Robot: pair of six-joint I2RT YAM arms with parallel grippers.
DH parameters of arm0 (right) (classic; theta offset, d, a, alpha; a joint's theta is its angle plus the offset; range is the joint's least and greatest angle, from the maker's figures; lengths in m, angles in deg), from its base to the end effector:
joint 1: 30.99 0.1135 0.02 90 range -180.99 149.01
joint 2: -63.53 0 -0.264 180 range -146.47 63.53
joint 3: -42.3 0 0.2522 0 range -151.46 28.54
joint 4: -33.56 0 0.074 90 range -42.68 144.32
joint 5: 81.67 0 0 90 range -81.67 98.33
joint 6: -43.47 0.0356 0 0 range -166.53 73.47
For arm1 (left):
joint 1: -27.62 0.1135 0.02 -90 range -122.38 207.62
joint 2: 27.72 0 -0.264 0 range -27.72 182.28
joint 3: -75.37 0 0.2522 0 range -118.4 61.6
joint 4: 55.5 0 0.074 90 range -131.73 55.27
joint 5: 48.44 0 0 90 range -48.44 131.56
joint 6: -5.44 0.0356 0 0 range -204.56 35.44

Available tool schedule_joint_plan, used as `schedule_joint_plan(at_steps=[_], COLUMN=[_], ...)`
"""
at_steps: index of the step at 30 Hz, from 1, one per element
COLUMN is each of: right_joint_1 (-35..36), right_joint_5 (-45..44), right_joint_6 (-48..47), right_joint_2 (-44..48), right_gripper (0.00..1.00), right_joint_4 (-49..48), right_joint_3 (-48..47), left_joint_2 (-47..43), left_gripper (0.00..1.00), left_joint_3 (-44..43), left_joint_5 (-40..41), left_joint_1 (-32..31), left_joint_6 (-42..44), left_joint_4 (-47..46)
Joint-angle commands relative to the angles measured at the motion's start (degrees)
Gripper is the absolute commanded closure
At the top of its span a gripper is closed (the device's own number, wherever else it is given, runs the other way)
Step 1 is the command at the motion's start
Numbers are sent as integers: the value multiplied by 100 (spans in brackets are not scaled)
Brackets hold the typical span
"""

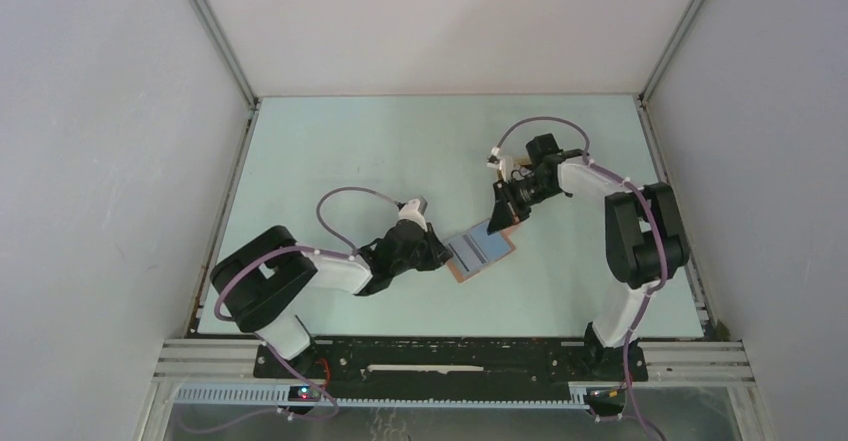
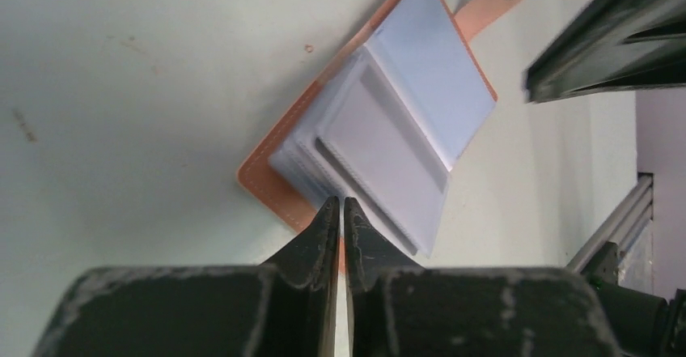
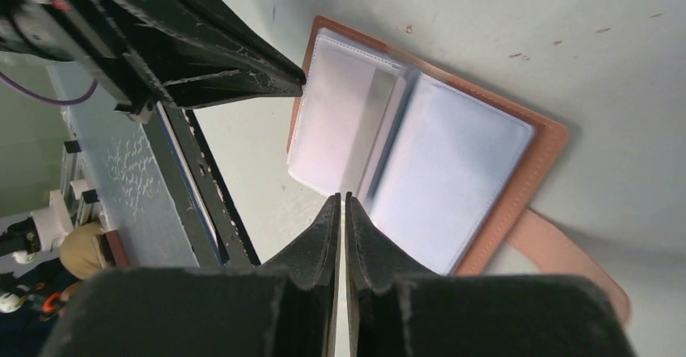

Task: Put the credit cards into the card holder
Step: Turn over the card slot in the card holder, then pick up the credit card from the storage box.

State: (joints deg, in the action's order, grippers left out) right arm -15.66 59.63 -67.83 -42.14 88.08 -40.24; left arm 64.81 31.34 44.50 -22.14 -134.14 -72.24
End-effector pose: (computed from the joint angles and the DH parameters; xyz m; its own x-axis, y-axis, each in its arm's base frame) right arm 0.3242 0.1177 0.1746 -0.7592 -0.4436 -0.4762 -0.6462 0.4269 0.6326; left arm 0.1900 -0.2217 0.1307 -0.7794 -0.2560 -0.5718 0.2172 0.7458 -0.6298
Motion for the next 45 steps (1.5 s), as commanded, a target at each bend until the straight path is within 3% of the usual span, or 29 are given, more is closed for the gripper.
schedule_joint_plan(at_steps=[1,7,13,17,21,24,26,29,30,35,39,45], right_joint_1=[-74,612,1140,1241,1244,1158,941,173,-181,-1738,-1773,-1621], right_joint_5=[118,-29,-826,-971,-358,-698,-1289,-1794,-1667,96,-415,-1360], right_joint_6=[93,626,1064,950,59,-469,-437,167,400,925,399,399], right_joint_2=[683,-174,-678,-725,-67,1056,1853,2604,2618,1111,-147,-998], right_gripper=[88,92,98,98,95,88,75,20,14,22,26,34], right_joint_4=[-202,-390,-430,-338,487,575,12,-1207,-1424,-714,345,584], right_joint_3=[52,-46,-308,-382,-838,-881,-592,-106,-113,-1459,-2701,-3184], left_joint_2=[-419,-1757,-2734,-3099,-3238,-3216,-3094,-2784,-2657,-2181,-1998,-1992], left_gripper=[90,83,58,48,33,15,2,0,0,0,0,0], left_joint_3=[141,578,1128,1473,1473,1143,845,267,52,-657,-82,157], left_joint_5=[502,369,613,521,198,-139,-230,-594,-796,-1139,-1094,-1214], left_joint_1=[-79,-87,-82,-82,-53,104,239,605,750,982,993,986], left_joint_6=[-27,820,1396,1656,1988,2469,2873,3344,3425,4273,3974,3836], left_joint_4=[325,-9,-244,-889,-1349,-1366,-1319,-1127,-1020,-257,-1205,-1621])
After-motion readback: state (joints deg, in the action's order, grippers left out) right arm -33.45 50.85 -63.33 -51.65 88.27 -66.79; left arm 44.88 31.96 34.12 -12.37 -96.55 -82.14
